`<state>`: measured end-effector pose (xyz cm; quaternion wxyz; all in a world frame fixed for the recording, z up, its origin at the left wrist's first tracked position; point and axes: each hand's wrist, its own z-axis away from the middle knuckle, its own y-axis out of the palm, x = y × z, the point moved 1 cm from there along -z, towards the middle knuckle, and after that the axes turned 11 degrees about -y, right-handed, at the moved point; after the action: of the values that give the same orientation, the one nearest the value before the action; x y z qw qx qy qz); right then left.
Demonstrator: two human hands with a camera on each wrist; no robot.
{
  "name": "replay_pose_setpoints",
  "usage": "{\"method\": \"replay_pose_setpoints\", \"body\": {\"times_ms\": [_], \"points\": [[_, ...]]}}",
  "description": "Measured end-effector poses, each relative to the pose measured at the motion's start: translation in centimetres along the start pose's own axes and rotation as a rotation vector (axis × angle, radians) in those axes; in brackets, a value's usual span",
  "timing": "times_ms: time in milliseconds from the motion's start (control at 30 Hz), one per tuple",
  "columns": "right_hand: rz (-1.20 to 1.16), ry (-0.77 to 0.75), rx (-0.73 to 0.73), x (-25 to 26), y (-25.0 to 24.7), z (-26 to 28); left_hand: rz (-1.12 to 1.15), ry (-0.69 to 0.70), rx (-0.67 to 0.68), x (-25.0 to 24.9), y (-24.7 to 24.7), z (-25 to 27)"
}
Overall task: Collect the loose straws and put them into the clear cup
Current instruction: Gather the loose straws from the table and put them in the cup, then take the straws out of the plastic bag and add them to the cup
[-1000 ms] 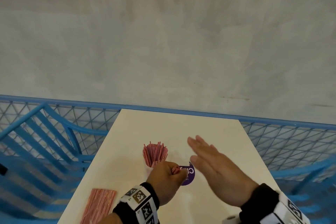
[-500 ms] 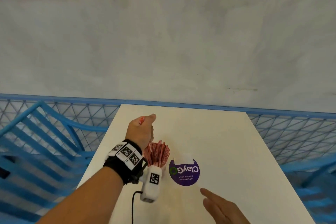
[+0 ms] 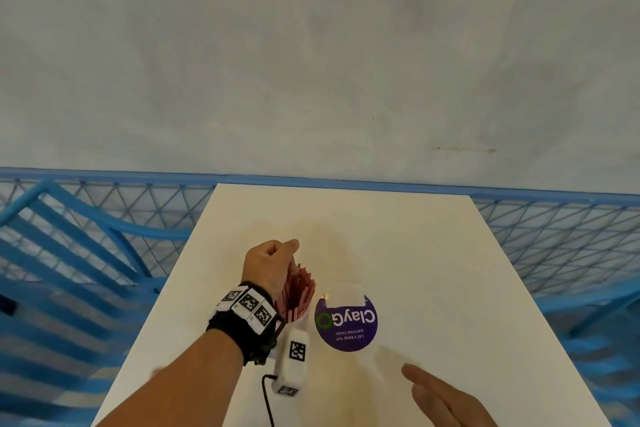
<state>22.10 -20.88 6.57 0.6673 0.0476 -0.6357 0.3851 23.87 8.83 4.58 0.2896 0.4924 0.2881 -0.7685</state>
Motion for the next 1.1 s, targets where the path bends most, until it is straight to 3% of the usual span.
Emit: {"method": "replay_pose_setpoints", "body": {"times_ms": [167,300,400,533,633,867,1100], "points": [[-0.015,-0.044,0.004,-2.3,1.1,-1.8,-0.025,0.046,-0.008,-1.1,-1.2,0.2],[-0.007,-0.055,0.042,-2.5,2.1,-2.2,-0.092,0.161,-0.022,-2.8,-2.9,1.8],[-0.013,-0.022,0.054,-1.7,3.2,-2.4,-0.168,0.263,-0.029,-3.6,-4.8,3.2],[0.113,-0.114,0.126,0.2,4.3,-2.3,-0.266,0.265,0.036,-2.7,-7.6,5.0],[0.219,-0.179,0.181,1.6,6.2,-2.1,-0.383,0.196,0.027,-0.9,-10.1,6.3],[0.323,-0.242,0.259,2.2,12.9,-0.8,-0.746,-0.075,-0.13,7.0,-18.1,7.7],[0.206,-0.005,0.351,0.6,21.1,-1.8,-0.906,-0.264,-0.142,13.1,-20.3,8.5]]}}
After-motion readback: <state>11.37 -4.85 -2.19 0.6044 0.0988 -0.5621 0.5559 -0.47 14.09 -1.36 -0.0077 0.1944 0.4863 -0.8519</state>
